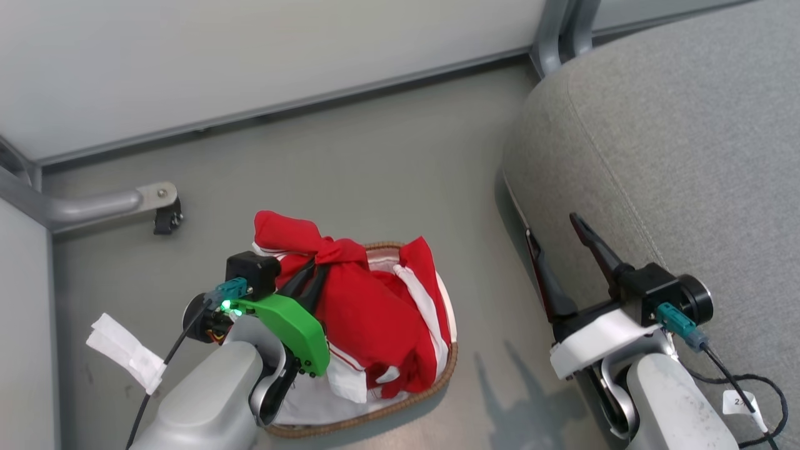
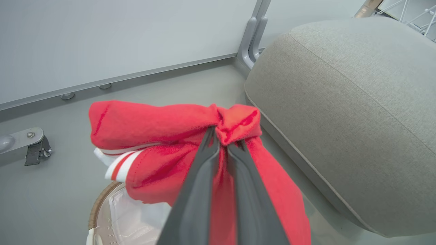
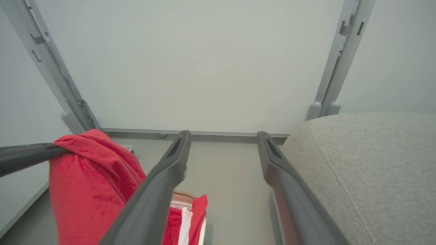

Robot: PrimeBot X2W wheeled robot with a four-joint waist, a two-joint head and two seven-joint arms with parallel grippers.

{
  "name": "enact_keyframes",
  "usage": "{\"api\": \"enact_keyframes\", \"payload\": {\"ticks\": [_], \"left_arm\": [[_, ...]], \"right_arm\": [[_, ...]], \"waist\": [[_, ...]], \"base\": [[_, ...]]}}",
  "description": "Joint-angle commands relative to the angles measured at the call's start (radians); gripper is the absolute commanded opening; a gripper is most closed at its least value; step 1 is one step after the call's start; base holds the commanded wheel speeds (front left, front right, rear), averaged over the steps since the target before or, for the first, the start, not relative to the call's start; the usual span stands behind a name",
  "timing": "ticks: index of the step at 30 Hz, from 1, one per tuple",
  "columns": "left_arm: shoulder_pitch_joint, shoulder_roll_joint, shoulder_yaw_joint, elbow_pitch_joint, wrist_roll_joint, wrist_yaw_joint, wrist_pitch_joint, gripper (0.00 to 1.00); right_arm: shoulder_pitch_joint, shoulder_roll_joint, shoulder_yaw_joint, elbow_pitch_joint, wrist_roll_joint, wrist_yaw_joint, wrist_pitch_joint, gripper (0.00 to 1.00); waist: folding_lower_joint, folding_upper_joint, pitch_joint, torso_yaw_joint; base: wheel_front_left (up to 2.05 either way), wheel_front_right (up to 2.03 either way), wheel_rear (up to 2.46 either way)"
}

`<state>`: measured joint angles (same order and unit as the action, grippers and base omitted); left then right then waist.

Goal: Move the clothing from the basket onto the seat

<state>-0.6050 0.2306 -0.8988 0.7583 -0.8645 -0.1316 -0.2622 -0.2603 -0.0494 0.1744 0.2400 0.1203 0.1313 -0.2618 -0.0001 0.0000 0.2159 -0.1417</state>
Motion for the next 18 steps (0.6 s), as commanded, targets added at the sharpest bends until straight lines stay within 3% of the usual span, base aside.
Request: {"api": "enact_keyframes", "payload": {"ticks": [1, 10, 18], "left_arm": [[0.027, -0.001, 0.035, -0.027, 0.028, 0.002, -0.004, 0.0], [0.12, -0.03, 0.236, -0.211, 0.171, 0.002, -0.004, 0.0], [0.15, -0.05, 0.326, -0.344, 0.235, 0.002, -0.004, 0.0]], "right_arm": [[0.025, -0.004, 0.002, 0.006, 0.004, -0.001, -0.005, 1.0], [0.093, -0.004, 0.018, 0.025, 0.006, -0.001, -0.005, 1.0], [0.128, -0.004, 0.048, 0.039, 0.013, -0.001, -0.005, 1.0]], "waist": [[0.0001, 0.0, -0.079, 0.021], [0.0001, 0.0, -0.172, 0.028], [0.0001, 0.0, -0.206, 0.039]], "base": [[0.0, 0.0, 0.0], [0.0, 0.0, 0.0], [0.0, 0.0, 0.0]]}}
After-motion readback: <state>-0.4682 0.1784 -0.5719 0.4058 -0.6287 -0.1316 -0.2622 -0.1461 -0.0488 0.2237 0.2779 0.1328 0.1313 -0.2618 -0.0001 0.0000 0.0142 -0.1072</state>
